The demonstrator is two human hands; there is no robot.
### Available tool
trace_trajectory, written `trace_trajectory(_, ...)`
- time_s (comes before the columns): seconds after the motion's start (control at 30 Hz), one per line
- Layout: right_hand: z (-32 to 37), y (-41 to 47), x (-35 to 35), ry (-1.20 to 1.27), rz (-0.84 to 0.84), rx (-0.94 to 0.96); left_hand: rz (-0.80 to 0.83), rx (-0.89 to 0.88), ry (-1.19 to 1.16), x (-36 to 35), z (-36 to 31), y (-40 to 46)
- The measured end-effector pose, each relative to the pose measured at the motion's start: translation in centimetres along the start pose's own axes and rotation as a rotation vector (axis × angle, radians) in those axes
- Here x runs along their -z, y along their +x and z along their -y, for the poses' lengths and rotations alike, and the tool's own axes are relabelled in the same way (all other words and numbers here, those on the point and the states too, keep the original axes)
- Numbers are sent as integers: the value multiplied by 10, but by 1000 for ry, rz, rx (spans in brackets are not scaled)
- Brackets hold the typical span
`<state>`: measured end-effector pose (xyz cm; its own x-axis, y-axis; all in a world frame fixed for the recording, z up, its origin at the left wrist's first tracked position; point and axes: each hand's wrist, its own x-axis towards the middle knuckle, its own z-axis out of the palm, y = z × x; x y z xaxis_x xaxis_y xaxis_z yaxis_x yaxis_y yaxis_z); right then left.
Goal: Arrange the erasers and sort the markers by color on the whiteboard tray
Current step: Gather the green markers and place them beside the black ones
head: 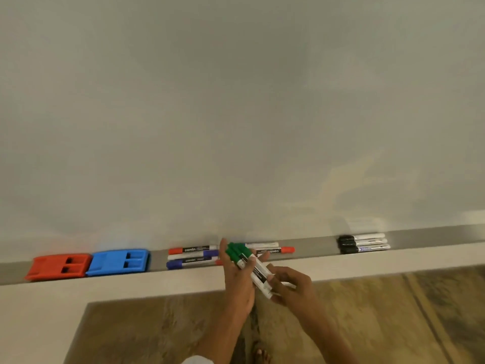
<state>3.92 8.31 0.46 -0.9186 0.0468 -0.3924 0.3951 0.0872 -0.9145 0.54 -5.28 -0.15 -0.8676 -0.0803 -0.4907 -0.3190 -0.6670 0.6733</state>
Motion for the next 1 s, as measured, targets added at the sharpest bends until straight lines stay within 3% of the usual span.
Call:
trace_trajectory(0.13,-13,-9,20,392,-154,-226,-190,-27,176,-36,35,6)
trace_trajectory(0.2,-16,-6,25,492,-271,-254,-285,-39,244,-60,53,7)
trace_trajectory(0.33,-14,24,44,296,-621,-106,-276,-21,96,-109,86,3)
trace_trajectory(0.4,-14,43,65,112,-681,-40,-284,-6,64,-129,93,9)
trace_trajectory(0.53,-16,75,121,-178,-618,21,-310,96,97,-150,101,31)
trace_trajectory(0.7,-13,106,168,-378,-447,114,-212,271,164,-144,103,51)
trace_trajectory(1.0,-20,118,163,-553,-342,159,-164,267,398,-126,94,61)
